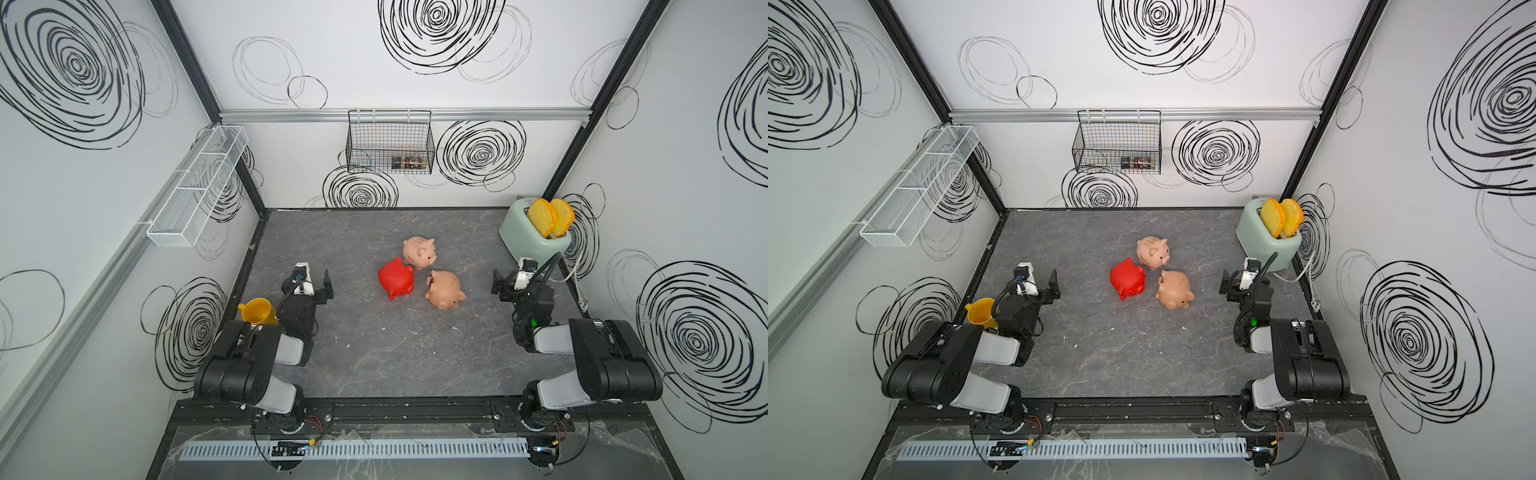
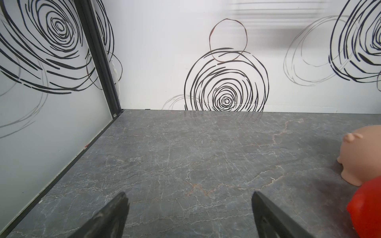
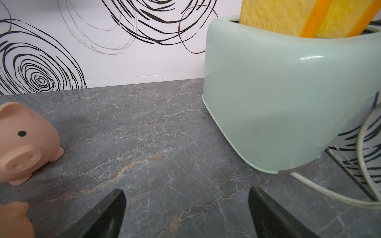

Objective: Open piggy banks
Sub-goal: Move the piggy bank to the center of the board.

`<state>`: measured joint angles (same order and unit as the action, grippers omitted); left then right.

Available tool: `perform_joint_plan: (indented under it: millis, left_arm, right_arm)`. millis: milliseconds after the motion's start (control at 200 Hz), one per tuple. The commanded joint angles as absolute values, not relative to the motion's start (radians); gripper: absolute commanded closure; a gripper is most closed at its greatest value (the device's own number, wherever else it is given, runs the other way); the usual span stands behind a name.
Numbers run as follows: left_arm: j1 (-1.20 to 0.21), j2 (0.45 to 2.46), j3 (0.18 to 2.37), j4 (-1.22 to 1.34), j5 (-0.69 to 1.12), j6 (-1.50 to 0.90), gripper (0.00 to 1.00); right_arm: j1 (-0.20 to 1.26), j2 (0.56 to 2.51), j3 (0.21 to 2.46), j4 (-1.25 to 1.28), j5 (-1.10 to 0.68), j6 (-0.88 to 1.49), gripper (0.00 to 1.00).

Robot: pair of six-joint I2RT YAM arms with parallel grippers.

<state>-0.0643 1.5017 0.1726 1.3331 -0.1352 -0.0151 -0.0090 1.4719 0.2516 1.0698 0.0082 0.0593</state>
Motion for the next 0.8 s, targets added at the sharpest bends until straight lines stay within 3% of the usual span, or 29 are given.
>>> perform_joint_plan:
  millis: [0,350,615,795]
  left_arm:
    - [-0.057,1.489,0.180,1.382,-0.126,-0.013,0.04]
    - [-0.086,1.444,0.133,1.436,-0.178,0.000,0.04]
    - [-0.177,1.213,0.173,1.220,-0.453,0.020,0.04]
    - [-0.210,1.149,0.192,1.174,-0.610,-0.161,0.04]
  right_arm:
    - [-0.005,1.478,0.267,1.081,0.013,0.055,0.02]
    - [0.014,1.410,0.255,1.048,0.067,0.054,0.03]
    - [0.069,1.230,0.270,0.909,0.100,0.003,0.02]
    - [0.068,1.109,0.254,0.911,0.001,0.117,0.03]
